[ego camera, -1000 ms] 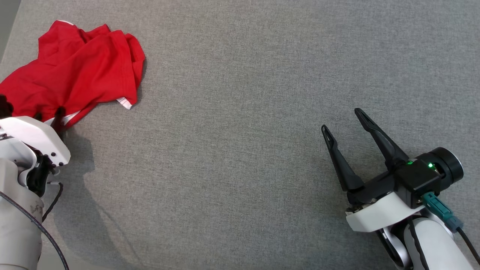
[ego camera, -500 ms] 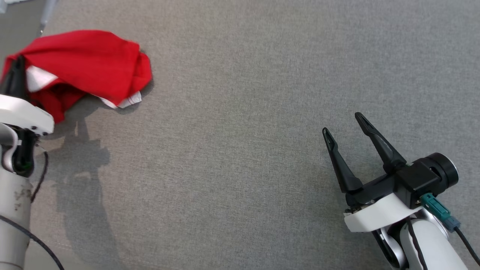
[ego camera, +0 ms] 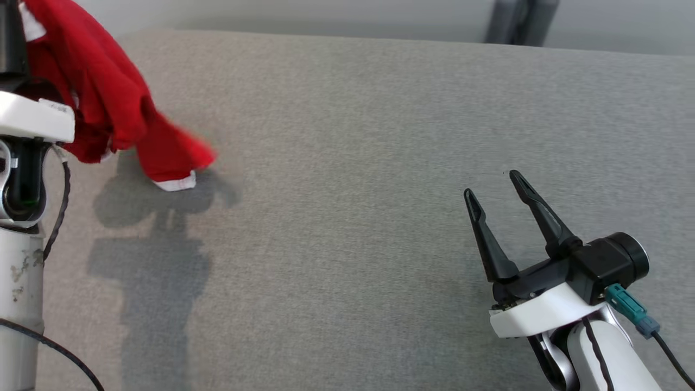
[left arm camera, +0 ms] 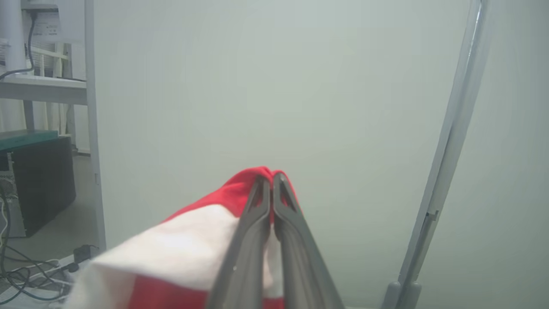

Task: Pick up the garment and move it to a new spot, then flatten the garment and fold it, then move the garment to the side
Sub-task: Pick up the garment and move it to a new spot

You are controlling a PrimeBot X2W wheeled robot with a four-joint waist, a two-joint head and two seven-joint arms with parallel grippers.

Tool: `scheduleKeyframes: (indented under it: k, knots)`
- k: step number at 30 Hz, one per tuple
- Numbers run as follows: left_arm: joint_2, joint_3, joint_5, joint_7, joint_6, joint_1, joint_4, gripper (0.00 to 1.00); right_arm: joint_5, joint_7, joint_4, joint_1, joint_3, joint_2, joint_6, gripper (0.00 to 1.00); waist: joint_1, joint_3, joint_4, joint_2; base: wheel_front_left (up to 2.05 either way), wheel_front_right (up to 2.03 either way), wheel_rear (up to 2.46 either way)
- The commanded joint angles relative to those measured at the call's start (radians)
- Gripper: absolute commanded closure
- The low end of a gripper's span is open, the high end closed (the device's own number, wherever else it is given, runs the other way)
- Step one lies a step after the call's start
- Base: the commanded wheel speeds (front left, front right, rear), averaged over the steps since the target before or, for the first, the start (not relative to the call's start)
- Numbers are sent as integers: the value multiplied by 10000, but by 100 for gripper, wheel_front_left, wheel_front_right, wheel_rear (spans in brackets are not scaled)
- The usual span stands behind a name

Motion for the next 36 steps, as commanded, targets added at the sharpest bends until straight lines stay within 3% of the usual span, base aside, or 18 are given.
scheduleKeyframes:
  k: [1,11,16,22,32,33,34,36]
  knots:
    - [-65,-36,-105,186,132,159,-569,100,24,-117,20,-26,-48,1,-8,0,0,-172,-321,0,0,0,0]
    - [-502,-850,38,1479,771,453,-3560,100,127,-355,128,-250,-149,164,-8,0,0,-110,-1466,0,0,0,0]
    - [-722,-1736,502,2041,893,485,-4241,100,198,-418,112,-366,-225,218,-8,0,0,60,-2184,0,0,0,0]
    - [-976,-3443,1671,2286,623,540,-3907,100,320,-439,-12,-502,-209,234,-6,0,0,390,-3125,0,0,0,0]
    - [-2013,-6021,3006,1821,7,254,-1548,100,786,-434,-679,-597,-338,237,-8,0,0,994,-4689,0,0,0,0]
    - [-2075,-6260,3100,1782,-61,237,-1290,58,819,-435,-719,-565,-362,238,-8,0,0,1026,-4816,0,0,0,0]
    - [-2133,-6428,3159,1721,-99,217,-1052,0,838,-435,-756,-540,-393,240,-8,0,0,1052,-4934,0,0,0,0]
    - [-2278,-6733,3128,1624,-191,262,-643,0,910,-434,-804,-468,-473,245,-6,0,0,1065,-5096,0,0,0,0]
